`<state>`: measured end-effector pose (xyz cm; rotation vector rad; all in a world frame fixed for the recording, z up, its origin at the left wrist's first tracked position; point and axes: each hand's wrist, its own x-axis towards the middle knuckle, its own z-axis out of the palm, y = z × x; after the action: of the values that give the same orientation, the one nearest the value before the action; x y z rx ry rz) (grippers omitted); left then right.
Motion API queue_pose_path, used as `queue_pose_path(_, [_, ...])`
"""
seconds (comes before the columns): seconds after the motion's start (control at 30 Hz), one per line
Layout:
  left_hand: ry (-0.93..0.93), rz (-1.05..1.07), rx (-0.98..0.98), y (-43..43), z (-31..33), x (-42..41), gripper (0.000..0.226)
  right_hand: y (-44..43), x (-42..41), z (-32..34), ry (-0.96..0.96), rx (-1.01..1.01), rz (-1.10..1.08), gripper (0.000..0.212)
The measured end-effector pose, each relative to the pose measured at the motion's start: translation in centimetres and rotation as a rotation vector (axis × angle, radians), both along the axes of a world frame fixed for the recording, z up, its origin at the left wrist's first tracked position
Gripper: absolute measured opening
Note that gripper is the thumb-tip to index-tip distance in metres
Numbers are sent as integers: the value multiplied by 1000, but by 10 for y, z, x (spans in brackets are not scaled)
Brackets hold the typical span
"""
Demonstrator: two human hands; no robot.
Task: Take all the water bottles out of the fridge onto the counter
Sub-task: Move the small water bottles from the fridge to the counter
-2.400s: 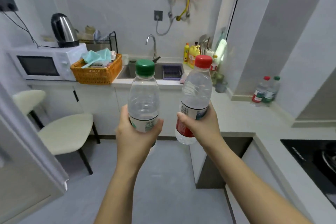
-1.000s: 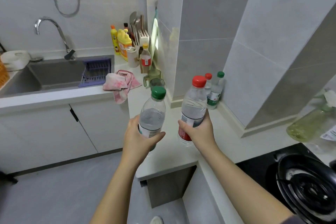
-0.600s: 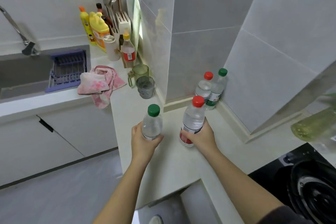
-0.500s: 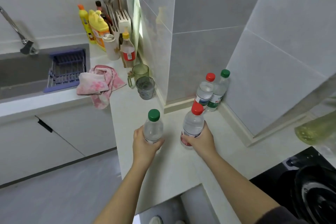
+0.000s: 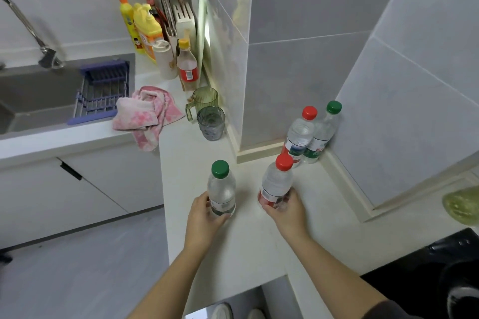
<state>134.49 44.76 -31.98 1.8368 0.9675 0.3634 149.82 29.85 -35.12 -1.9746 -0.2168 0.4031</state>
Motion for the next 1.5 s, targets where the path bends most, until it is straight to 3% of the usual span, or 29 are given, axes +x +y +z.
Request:
queue_pose_path(0.27, [50, -58, 61, 12, 1, 54, 49, 27, 38, -7, -75, -85, -57, 46])
queue_pose_path(0.57, [62, 1, 53, 15, -6, 122, 45, 46, 75, -12, -137, -55, -165, 53])
queue_pose_path(0.67, [105, 26, 51, 19, -12, 127, 34, 48, 83, -14, -91, -25, -163, 47])
queue_pose_path(1.0, [131, -40, 123, 21, -17, 127, 32, 50, 93, -10, -102, -16, -147, 46])
queue_pose_path(1.2, [110, -83, 141, 14, -1, 130, 39, 40, 93, -2, -311, -101, -102, 47])
queue_pose_path(1.5, [94, -132, 125, 20, -3, 132, 35, 39, 99, -7, -307, -84, -72, 48])
